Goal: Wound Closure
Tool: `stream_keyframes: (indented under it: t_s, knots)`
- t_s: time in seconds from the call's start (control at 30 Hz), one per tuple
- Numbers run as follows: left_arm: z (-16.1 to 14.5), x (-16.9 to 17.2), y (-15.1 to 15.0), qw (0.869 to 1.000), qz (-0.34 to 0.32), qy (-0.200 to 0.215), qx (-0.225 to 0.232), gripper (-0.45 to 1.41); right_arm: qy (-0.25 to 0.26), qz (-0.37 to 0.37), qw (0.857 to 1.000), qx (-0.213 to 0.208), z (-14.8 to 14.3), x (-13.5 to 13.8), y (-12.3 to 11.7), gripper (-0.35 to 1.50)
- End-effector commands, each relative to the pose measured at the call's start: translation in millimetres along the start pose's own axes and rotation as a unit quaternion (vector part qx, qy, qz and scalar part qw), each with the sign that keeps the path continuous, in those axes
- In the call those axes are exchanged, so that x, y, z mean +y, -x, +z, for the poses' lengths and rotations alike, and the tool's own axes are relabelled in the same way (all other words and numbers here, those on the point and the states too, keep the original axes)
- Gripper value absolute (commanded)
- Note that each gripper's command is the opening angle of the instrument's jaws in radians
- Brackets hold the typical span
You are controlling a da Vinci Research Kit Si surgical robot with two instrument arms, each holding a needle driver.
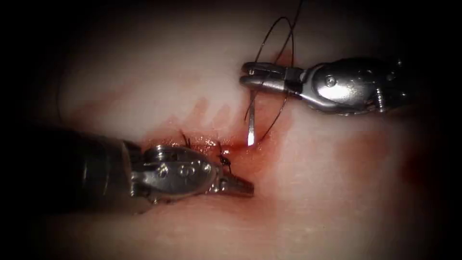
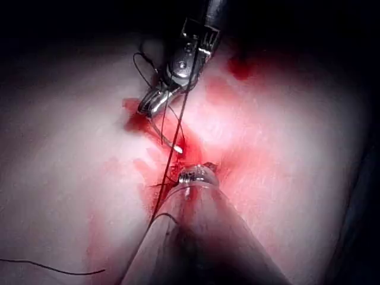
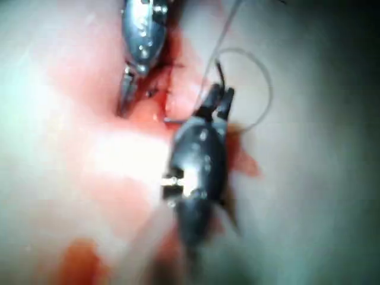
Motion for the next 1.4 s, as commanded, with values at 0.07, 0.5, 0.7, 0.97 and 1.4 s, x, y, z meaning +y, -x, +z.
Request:
stream_keyframes:
  t_s: [0.07,0.5,0.7,0.97,1.4]
  knots:
    - [0.9,0.0,0.1,1.000,0.000,0.001,0.000,-0.45,-0.008,0.003,1.000,0.001,0.9,-0.6,0.7,-0.35]
    - [0.8,0.0,0.2,1.000,0.001,0.002,0.000,-0.45,-0.016,0.051,0.999,0.004,0.9,-0.7,0.6,-0.35]
    - [0.7,-0.2,0.3,1.000,0.002,0.000,0.000,-0.45,-0.007,0.082,0.997,0.003,0.8,-0.4,0.4,-0.35]
    - [0.9,-0.2,0.5,1.000,0.003,-0.002,0.000,-0.45,-0.003,0.139,0.990,0.000,0.8,-0.3,0.4,-0.35]
    - [0.6,-0.2,0.7,1.000,0.004,-0.001,0.000,-0.45,-0.030,0.156,0.987,-0.015,0.8,-1.4,1.0,-0.35]
